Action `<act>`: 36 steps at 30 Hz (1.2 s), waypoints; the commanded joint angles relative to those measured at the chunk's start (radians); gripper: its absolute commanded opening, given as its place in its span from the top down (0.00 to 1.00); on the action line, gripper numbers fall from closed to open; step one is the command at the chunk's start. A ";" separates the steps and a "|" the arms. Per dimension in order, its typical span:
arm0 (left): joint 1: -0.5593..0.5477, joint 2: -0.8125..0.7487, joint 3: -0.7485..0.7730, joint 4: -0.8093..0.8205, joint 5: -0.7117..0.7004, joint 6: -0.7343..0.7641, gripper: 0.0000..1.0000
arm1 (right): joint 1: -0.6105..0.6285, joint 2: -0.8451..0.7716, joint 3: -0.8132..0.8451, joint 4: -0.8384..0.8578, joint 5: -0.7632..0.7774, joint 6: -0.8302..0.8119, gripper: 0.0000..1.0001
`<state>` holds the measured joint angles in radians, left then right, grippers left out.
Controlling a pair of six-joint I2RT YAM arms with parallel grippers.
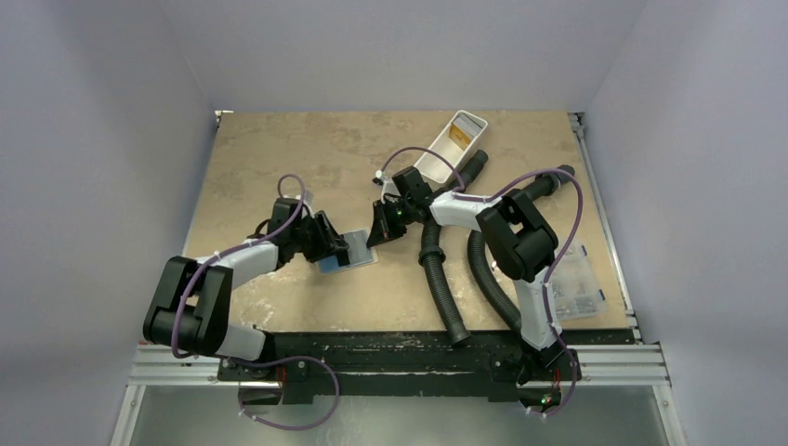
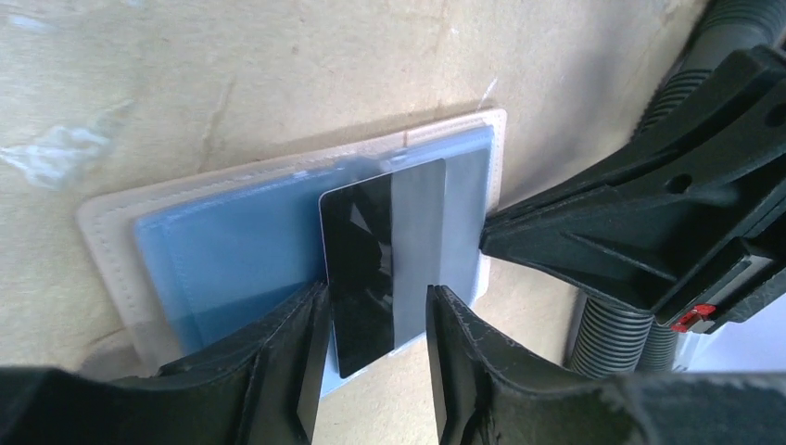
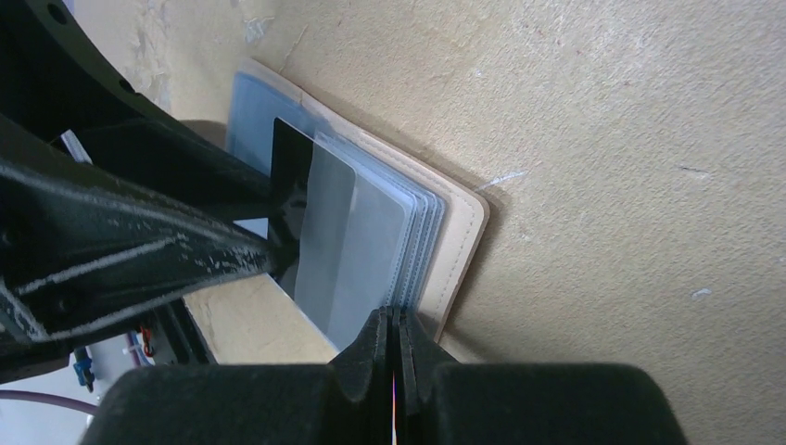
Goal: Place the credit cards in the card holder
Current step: Insert the credit card into the card holder.
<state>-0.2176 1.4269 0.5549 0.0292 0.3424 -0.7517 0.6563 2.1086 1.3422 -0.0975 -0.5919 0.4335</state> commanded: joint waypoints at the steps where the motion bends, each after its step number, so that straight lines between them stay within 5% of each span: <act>1: -0.082 0.020 0.063 -0.094 -0.093 0.012 0.54 | 0.009 0.036 0.004 -0.031 0.050 -0.021 1.00; 9: -0.170 0.070 0.082 0.113 -0.064 -0.074 0.55 | 0.011 0.040 0.002 -0.020 0.037 -0.011 1.00; 15: -0.180 0.047 0.084 0.103 -0.063 -0.086 0.53 | 0.010 0.025 -0.009 -0.007 0.035 0.000 1.00; 26: -0.159 -0.071 0.167 -0.225 -0.163 0.063 0.46 | 0.007 -0.068 0.019 -0.101 0.138 -0.038 0.93; 36: -0.147 0.016 0.143 -0.086 -0.077 0.028 0.46 | 0.007 -0.047 0.015 -0.089 0.119 -0.022 0.84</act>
<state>-0.3687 1.3998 0.6933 -0.1356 0.2314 -0.7170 0.6621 2.0762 1.3453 -0.1658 -0.5064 0.4255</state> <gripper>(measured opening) 0.541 0.149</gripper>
